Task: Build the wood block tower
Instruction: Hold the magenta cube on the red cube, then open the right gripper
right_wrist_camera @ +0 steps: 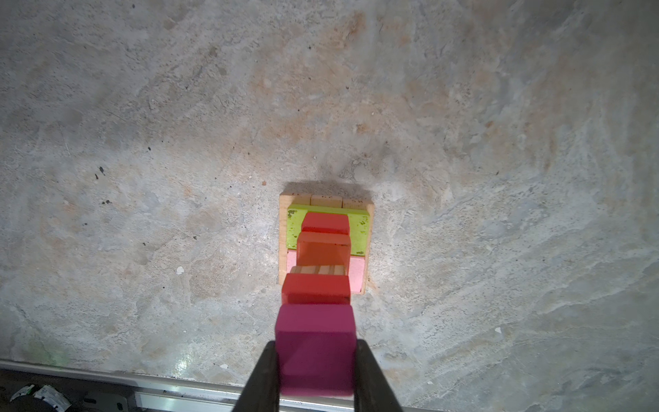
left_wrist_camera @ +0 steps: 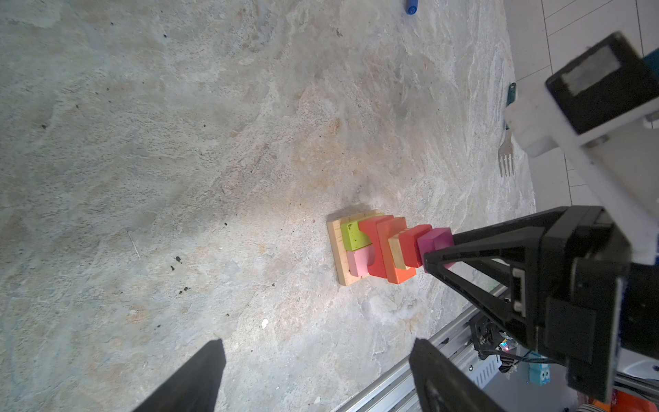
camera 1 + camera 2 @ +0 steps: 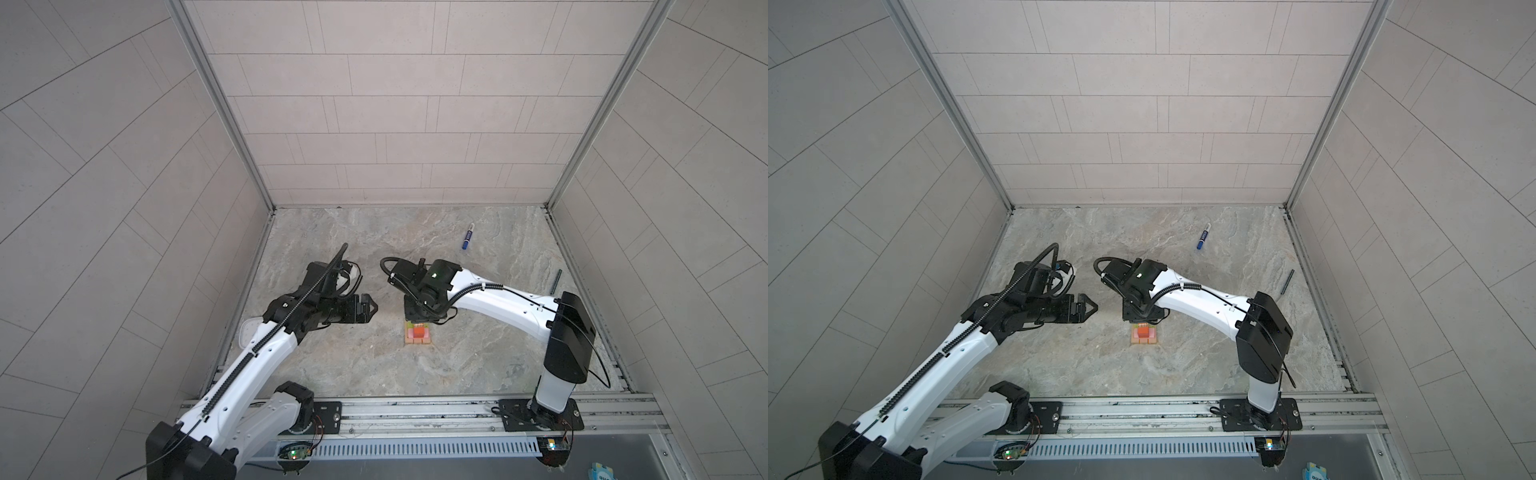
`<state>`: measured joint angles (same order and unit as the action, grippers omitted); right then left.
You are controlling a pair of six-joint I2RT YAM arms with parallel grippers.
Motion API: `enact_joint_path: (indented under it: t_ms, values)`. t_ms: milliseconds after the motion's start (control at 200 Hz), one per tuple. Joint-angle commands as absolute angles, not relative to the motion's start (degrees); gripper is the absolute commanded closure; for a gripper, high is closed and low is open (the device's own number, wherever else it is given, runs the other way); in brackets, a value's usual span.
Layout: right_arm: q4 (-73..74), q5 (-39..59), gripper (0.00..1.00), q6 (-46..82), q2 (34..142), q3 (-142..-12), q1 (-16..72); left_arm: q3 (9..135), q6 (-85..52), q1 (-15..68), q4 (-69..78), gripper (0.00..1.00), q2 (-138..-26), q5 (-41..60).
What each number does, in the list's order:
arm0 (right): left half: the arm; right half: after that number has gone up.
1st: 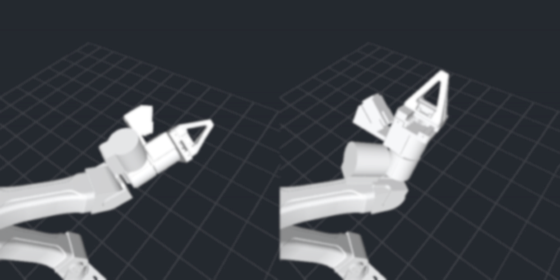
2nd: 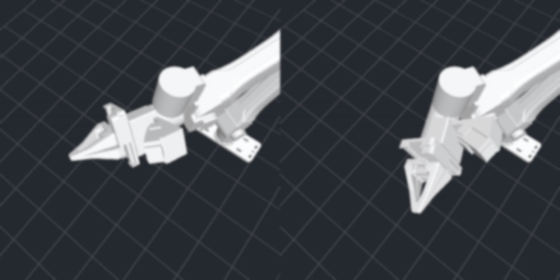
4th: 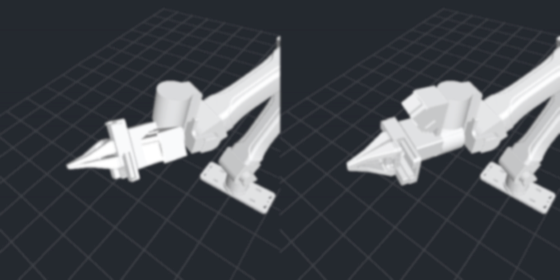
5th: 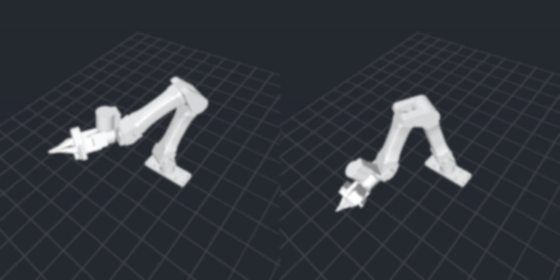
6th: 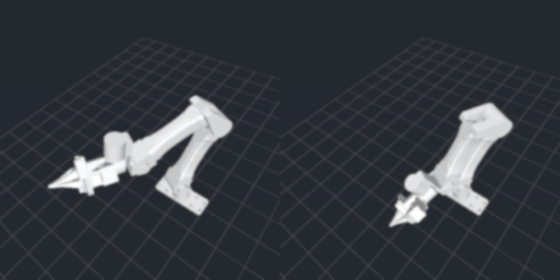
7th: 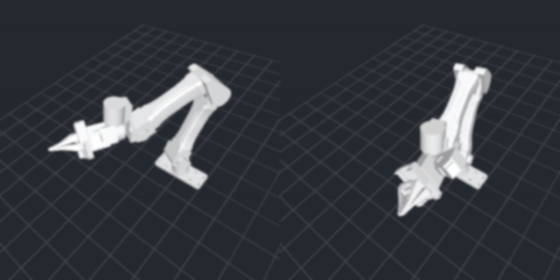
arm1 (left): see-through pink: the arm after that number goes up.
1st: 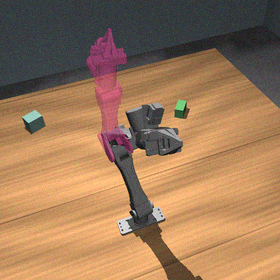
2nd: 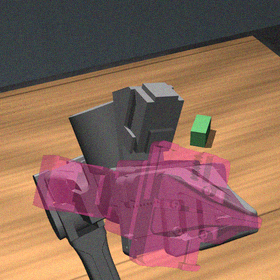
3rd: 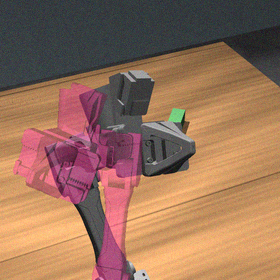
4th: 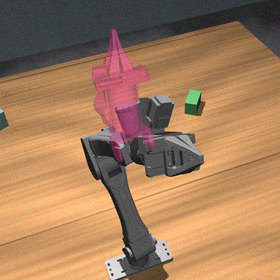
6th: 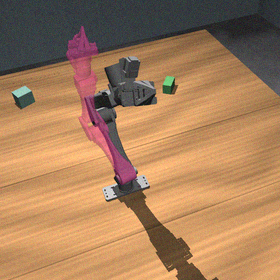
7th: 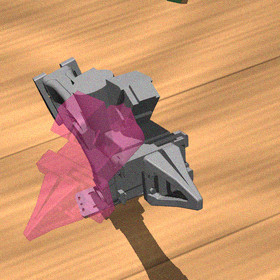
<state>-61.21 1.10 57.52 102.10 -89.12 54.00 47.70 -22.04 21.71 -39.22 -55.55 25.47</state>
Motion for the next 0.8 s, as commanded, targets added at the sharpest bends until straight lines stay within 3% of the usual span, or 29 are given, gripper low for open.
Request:
enact_joint_path:
  t_ms: [0,796]
  values:
    - [-62.1,0.4,0.7,58.5,101.2,-89.4,54.3,47.0,-21.8,21.4,-38.8,0.12,-54.9,25.4]
    - [-62.2,0.5,0.63,58.2,101.8,-90.3,54.4,47.1,-21.8,21.4,-38.8,0.12,-55.0,25.5]
